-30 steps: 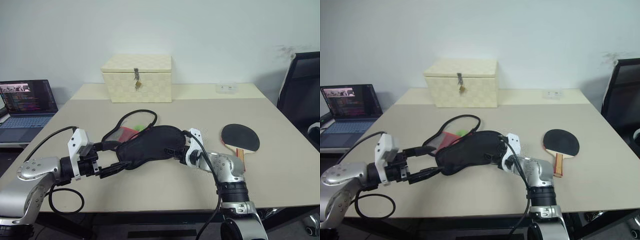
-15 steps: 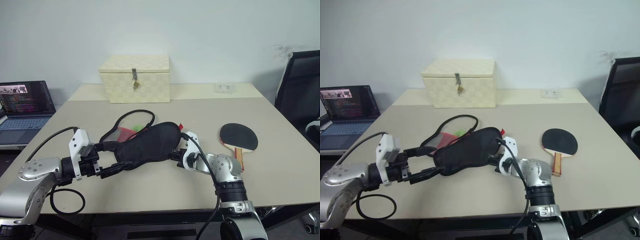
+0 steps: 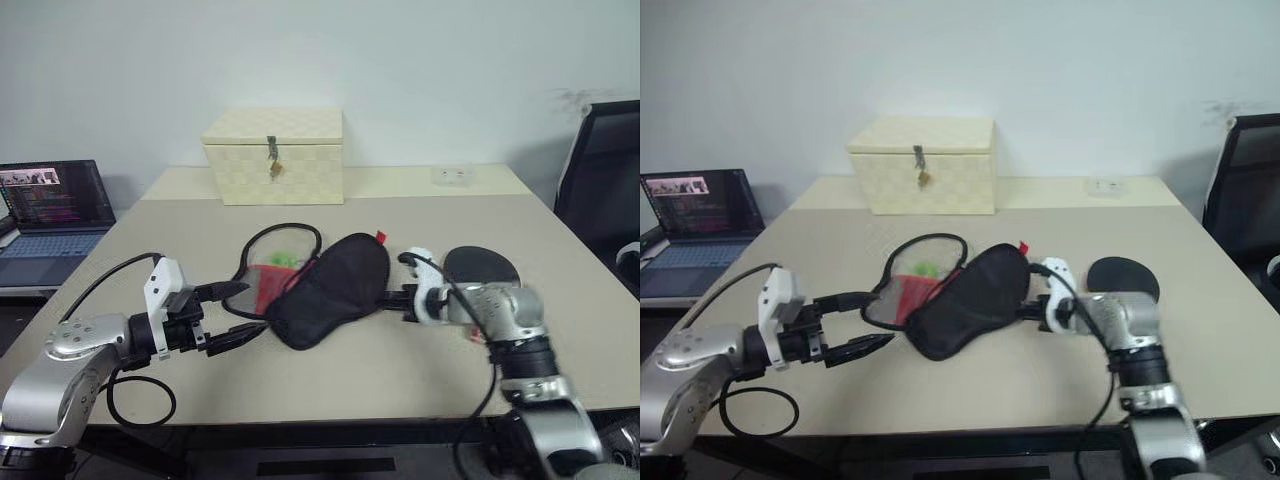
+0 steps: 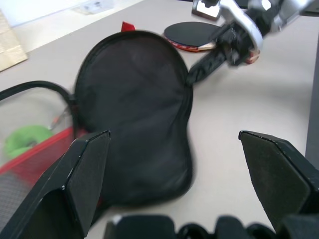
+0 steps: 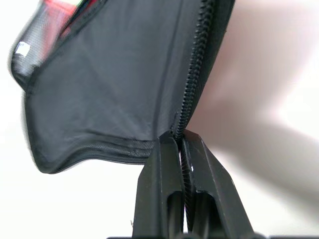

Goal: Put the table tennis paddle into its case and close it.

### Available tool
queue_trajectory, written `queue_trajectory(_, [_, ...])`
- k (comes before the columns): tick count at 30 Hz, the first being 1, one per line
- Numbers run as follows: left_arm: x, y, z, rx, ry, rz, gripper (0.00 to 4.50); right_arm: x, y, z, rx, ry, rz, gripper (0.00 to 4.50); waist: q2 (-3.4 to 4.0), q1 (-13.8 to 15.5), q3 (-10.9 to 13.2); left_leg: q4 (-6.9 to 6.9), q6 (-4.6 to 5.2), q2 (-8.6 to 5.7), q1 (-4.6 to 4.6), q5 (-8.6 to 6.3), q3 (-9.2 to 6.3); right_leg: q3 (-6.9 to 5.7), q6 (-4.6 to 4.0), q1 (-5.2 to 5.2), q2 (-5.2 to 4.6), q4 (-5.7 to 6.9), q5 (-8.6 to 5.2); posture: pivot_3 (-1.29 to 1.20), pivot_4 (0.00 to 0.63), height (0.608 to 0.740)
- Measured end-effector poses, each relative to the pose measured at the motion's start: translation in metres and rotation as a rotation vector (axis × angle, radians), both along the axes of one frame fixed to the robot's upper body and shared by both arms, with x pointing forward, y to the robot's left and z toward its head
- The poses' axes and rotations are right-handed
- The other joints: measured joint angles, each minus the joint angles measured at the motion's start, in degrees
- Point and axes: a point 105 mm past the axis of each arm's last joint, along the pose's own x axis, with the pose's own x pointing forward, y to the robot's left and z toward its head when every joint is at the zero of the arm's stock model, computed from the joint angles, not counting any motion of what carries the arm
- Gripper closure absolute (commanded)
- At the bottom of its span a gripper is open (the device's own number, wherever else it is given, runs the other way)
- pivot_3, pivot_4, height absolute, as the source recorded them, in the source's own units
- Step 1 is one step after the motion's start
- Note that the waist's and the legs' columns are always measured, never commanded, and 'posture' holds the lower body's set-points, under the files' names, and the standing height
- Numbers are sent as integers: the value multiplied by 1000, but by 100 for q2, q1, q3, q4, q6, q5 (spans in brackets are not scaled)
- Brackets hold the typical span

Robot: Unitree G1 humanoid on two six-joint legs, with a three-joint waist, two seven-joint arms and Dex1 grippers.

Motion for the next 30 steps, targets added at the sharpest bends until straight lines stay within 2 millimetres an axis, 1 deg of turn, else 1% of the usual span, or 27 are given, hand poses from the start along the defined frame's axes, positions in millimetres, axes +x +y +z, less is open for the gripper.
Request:
queue_trajectory(1, [0, 0, 0, 0, 1, 1, 0, 2, -8, 6, -26, -20, 10, 4477, -1, -11, -1, 0, 2, -2, 0, -1, 3, 3, 0, 0, 3, -4, 0, 0, 150, 740])
queue_trajectory(2, [1, 1, -1, 0, 3, 3, 0, 4, -11, 13, -44, -41, 36, 4477, -3, -28, -1, 0, 2, 0, 1, -1, 3, 3, -1, 0, 11, -5, 0, 0, 150, 740])
queue_trajectory(3, [2, 0, -1, 1, 4, -1, 0, 4, -12, 14, -64, -46, 66, 4477, -3, -53, -1, 0, 2, 3, 2, -2, 5, 6, -2, -1, 15, -5, 0, 0, 150, 740])
queue_trajectory(6, [3, -4, 1, 5, -4, -16, 0, 10, -17, 9, -148, -51, 148, 4477, -4, -93, -1, -2, 2, 7, 0, -1, 9, 12, -5, -15, 21, 7, -1, 0, 150, 740])
queue_trajectory(8, [4, -4, 1, 7, -4, -15, 0, 16, -21, 6, -184, -54, 161, 4477, -5, -95, 0, -1, 2, 6, -4, -1, 14, 17, -9, -23, 21, 12, 1, 0, 150, 740])
queue_trajectory(10, [4, -5, 1, 8, -4, -17, 0, 23, -25, 8, -216, -76, 174, 4477, -5, -91, 0, 4, 1, 5, -23, -1, 16, 18, -16, -42, 16, 20, 6, 0, 150, 740])
queue_trajectory(12, [4, -5, 0, 8, -1, -16, 0, 32, -22, 14, -227, -108, 183, 4477, -6, -94, 0, 9, 1, 5, -28, -1, 17, 18, -29, -47, 14, 21, 14, 0, 150, 740])
queue_trajectory(14, [5, -5, 1, 10, -5, -17, 0, 43, -10, 21, -236, -154, 198, 4477, -6, -103, 1, 9, 1, 5, -28, 0, 16, 18, -31, -47, 14, 26, 15, 0, 150, 740])
queue_trajectory(16, [5, -5, 1, 11, -7, -18, 0, 50, -2, 25, -250, -189, 211, 4477, -6, -95, 1, 10, 0, 6, -27, 0, 12, 14, -31, -47, 14, 31, 14, 0, 150, 740])
queue_trajectory(19, [5, -5, 1, 12, -7, -17, 0, 58, 2, 24, -276, -224, 209, 4477, -6, -65, 1, 10, 0, 6, -29, 0, 10, 14, -32, -47, 11, 32, 15, 0, 150, 740])
queue_trajectory(22, [5, -5, 1, 14, -7, -16, 0, 64, -5, 20, -291, -235, 174, 3843, -6, -49, 1, 11, 0, 7, -32, 0, 10, 14, -31, -47, 3, 32, 15, 0, 150, 740])
queue_trajectory(24, [5, -5, 0, 18, -7, -14, 0, 67, -8, 21, -289, -250, 154, 3220, -6, -49, 1, 12, 0, 7, -33, 0, 10, 14, -31, -47, 0, 34, 15, 0, 150, 740])
queue_trajectory(27, [5, -5, 0, 21, -9, -12, 0, 72, -11, 28, -314, -299, 133, 2139, -6, -49, 1, 13, 0, 8, -32, 0, 9, 13, -31, -48, 0, 38, 15, 0, 150, 740])
queue_trajectory(30, [6, -6, 2, 21, -15, -15, 0, 76, -15, 34, -338, -354, 118, 1191, -6, -49, 1, 14, -1, 7, -31, 0, 7, 12, -31, -48, 2, 40, 15, 0, 150, 740])
